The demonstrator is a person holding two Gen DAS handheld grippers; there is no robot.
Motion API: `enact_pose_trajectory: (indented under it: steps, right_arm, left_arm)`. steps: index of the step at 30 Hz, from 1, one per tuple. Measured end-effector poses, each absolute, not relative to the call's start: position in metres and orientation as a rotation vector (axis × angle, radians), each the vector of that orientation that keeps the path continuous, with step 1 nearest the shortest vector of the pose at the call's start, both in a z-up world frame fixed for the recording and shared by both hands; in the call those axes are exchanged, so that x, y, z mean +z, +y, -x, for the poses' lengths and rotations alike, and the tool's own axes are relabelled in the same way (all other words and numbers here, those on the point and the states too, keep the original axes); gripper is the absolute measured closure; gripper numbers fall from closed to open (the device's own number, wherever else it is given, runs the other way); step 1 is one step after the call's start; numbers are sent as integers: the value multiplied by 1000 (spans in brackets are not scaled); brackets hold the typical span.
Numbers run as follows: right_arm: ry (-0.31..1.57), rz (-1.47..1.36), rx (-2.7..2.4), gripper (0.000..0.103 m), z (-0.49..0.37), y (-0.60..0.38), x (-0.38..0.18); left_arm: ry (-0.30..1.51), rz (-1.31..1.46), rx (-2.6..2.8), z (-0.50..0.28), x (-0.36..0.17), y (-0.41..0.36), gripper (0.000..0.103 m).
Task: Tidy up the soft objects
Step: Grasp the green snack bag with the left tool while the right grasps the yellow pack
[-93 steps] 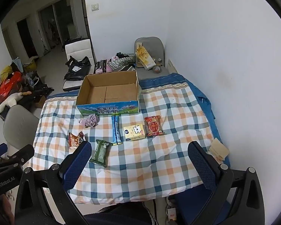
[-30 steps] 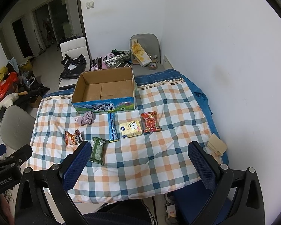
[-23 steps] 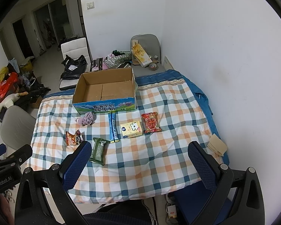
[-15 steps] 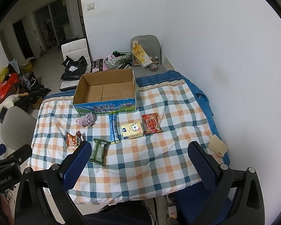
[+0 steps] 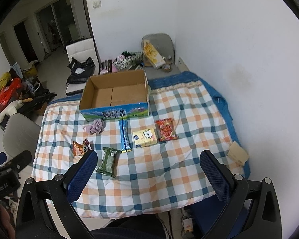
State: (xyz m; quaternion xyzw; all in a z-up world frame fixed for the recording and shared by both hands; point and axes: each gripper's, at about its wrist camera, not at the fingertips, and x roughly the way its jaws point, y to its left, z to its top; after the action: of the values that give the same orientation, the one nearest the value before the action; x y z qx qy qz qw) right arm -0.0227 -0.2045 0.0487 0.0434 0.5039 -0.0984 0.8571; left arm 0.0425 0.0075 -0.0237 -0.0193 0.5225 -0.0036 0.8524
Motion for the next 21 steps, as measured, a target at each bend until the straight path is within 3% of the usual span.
enact_pose_trajectory:
  steps: [5, 15, 21]
  right_arm:
    - [1160, -132, -210, 0, -12, -219, -6]
    - [1402, -191, -208, 0, -90, -267, -178]
    - [1494, -137, -159, 0, -142, -282, -249]
  left_arm:
    - [1183, 34, 6, -82, -75, 2, 0]
    - [1429, 18, -41, -144, -231, -27, 0]
    - [1553, -15, -74, -174, -313, -48, 10]
